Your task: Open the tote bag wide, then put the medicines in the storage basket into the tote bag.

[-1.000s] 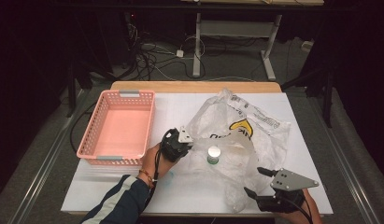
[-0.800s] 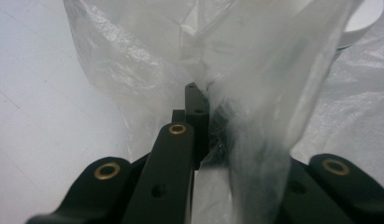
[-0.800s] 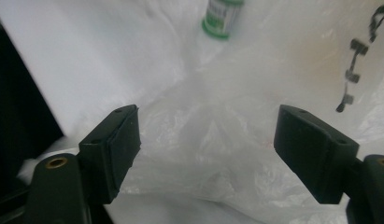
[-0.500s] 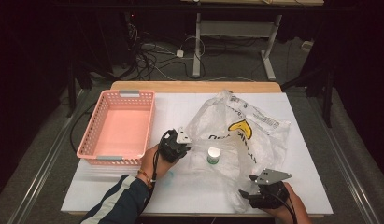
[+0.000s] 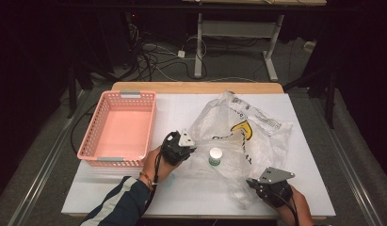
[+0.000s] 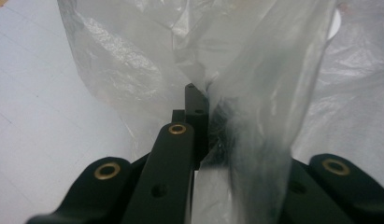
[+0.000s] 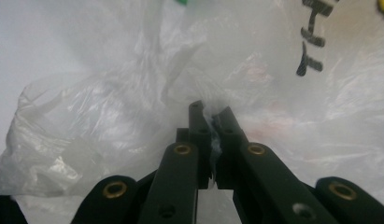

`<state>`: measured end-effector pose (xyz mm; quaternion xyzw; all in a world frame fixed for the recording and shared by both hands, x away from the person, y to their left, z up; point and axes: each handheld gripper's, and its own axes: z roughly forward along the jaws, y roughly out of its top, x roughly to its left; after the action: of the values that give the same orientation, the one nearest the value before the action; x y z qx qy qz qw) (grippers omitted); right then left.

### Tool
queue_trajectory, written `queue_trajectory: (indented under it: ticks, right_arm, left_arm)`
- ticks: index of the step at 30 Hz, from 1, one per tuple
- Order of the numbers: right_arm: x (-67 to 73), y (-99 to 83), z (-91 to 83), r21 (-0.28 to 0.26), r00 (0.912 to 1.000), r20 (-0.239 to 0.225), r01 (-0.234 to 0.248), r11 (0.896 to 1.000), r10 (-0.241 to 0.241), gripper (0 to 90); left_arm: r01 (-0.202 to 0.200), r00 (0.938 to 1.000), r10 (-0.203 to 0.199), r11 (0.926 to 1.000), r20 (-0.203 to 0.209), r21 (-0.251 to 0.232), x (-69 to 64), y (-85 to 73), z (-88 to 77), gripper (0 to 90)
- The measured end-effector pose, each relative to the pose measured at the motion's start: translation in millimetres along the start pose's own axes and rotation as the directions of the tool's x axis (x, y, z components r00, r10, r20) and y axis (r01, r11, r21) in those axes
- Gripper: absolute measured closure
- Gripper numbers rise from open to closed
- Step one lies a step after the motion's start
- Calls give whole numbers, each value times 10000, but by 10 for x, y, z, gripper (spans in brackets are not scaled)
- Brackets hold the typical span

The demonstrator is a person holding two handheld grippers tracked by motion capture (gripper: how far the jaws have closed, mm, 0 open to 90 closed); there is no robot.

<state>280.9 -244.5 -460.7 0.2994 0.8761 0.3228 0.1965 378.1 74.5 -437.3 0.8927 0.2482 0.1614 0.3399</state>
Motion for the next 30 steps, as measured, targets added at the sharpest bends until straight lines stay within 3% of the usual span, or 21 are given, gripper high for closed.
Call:
queue_trajectory:
  ticks: [2,13,20,21,22,24,30]
  right_arm:
    - [3,47,-94,-556,9999,102,53,9984,-47,896]
    - [-3,146,-297,-1667,9996,269,94,9860,-50,896]
    - [-10,266,-472,-2529,9981,618,223,9672,-69,897]
    - [-26,307,-532,-2893,9971,746,326,9567,-115,897]
    - [-26,307,-532,-2893,9971,746,326,9567,-115,897]
    - [-41,345,-600,-3264,9968,784,397,9444,-148,897]
    - [-62,494,-863,-4458,9904,1363,826,8913,-236,897]
  left_arm:
    - [25,10000,-25,9999,19,-144,-8,6,-42,873]
    - [9,10000,-13,9952,-39,-977,-47,85,-349,873]
    - [35,9997,-73,9881,-244,-1538,-49,182,-589,873]
    - [56,9996,-104,9858,-276,-1676,-43,193,-622,873]
    - [52,9995,-104,9848,-291,-1737,-35,204,-655,873]
    - [117,9992,-193,9795,-357,-2010,-24,216,-722,873]
    - [342,9981,-470,9609,-400,-2746,8,241,-931,871]
